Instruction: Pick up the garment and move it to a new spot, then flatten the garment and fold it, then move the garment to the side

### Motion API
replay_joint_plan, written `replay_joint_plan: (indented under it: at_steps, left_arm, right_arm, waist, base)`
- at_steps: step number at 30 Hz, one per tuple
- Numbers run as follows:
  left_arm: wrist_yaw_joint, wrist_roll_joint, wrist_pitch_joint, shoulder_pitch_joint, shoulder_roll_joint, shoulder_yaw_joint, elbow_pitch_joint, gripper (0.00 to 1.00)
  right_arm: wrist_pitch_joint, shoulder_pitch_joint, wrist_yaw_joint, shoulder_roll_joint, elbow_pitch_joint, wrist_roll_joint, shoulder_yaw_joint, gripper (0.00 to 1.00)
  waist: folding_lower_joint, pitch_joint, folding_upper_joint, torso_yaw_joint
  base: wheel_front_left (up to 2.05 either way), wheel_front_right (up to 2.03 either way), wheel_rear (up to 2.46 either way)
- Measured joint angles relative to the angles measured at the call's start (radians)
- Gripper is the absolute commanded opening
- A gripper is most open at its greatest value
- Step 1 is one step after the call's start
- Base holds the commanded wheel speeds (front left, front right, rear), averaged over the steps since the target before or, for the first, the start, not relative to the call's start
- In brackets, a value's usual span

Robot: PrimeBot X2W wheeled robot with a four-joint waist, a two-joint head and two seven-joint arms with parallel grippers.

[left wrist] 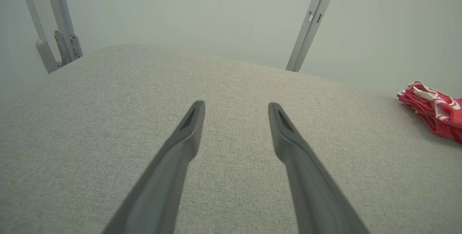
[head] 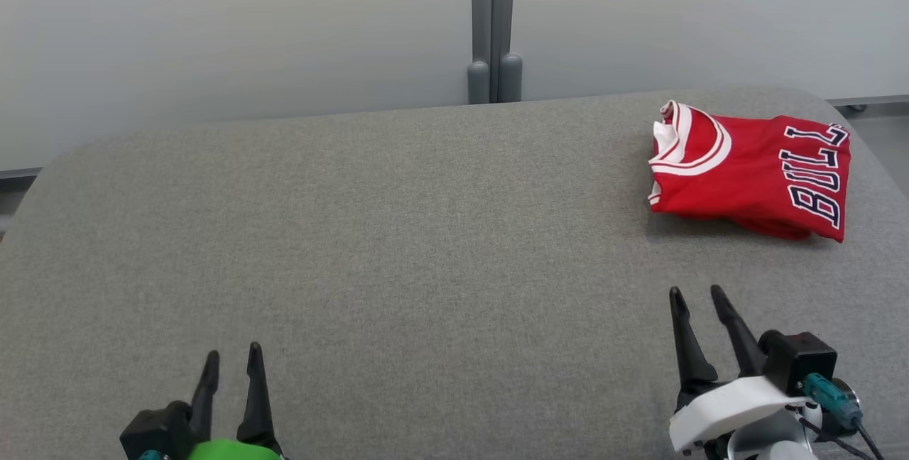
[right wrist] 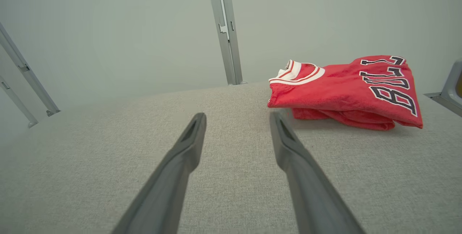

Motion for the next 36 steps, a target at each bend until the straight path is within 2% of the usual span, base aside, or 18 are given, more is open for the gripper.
replay_joint_plan:
  at_steps: [5, 10, 19, 36]
  left_arm:
    - [0.0, -0.001, 0.0, 0.007, -0.013, -0.008, 0.059, 0.0]
    - [-0.002, -0.022, 0.002, 0.016, -0.013, -0.007, 0.06, 0.0]
    - [-0.019, -0.148, 0.032, 0.016, -0.013, 0.002, 0.06, 0.0]
    - [-0.058, -0.336, 0.085, 0.001, -0.013, 0.04, 0.071, 0.0]
  right_arm:
    - [0.003, 0.031, 0.0, 0.008, 0.052, 0.001, 0.007, 0.0]
    - [0.004, 0.044, 0.003, 0.009, 0.053, 0.018, 0.007, 0.0]
    - [0.014, 0.043, 0.027, 0.024, 0.04, 0.146, -0.007, 0.0]
    - [0.066, 0.034, 0.05, 0.029, 0.041, 0.377, -0.071, 0.0]
  waist:
    - [0.0, 0.0, 0.0, 0.0]
    - [0.0, 0.002, 0.0, 0.0]
    - [0.0, 0.009, 0.0, 0.001]
    - [0.0, 0.02, 0.0, 0.004]
  base:
    - [0.0, 0.0, 0.0]
    - [0.0, 0.0, 0.0]
    - [0.0, 0.0, 0.0]
    - [0.0, 0.0, 0.0]
